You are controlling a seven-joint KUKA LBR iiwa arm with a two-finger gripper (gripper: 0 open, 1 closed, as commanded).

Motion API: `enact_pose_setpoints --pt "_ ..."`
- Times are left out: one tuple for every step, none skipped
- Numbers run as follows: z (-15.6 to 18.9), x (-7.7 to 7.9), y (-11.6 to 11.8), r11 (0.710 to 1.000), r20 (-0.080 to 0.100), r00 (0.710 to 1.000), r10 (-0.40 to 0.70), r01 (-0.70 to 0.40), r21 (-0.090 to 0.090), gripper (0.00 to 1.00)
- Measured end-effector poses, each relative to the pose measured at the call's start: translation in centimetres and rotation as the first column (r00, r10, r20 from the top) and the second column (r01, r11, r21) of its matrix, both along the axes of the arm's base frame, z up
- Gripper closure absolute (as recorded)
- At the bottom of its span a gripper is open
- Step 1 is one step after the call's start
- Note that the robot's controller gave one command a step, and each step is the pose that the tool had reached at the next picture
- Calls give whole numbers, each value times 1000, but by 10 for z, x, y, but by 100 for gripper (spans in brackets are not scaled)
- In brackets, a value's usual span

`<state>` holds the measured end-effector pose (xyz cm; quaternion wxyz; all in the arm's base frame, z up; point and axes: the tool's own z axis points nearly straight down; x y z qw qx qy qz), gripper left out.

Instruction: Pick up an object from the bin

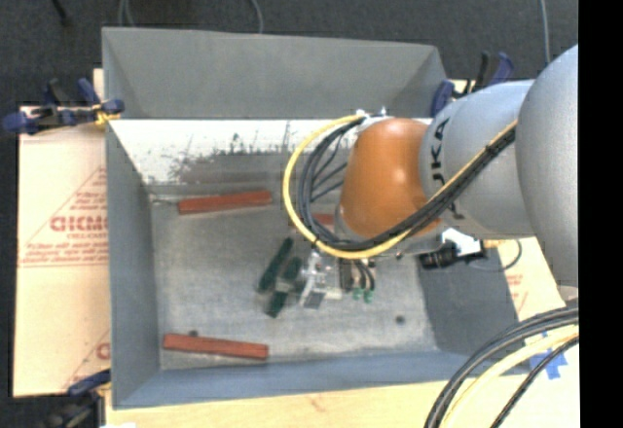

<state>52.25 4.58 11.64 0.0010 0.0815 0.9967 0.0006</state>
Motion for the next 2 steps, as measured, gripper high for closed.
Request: enact_pose_setpoints --pt "16 28 -5 994 0 994 106 -106 -2 100" --pt "143 13 -16 992 2 992 128 -128 -1 100"
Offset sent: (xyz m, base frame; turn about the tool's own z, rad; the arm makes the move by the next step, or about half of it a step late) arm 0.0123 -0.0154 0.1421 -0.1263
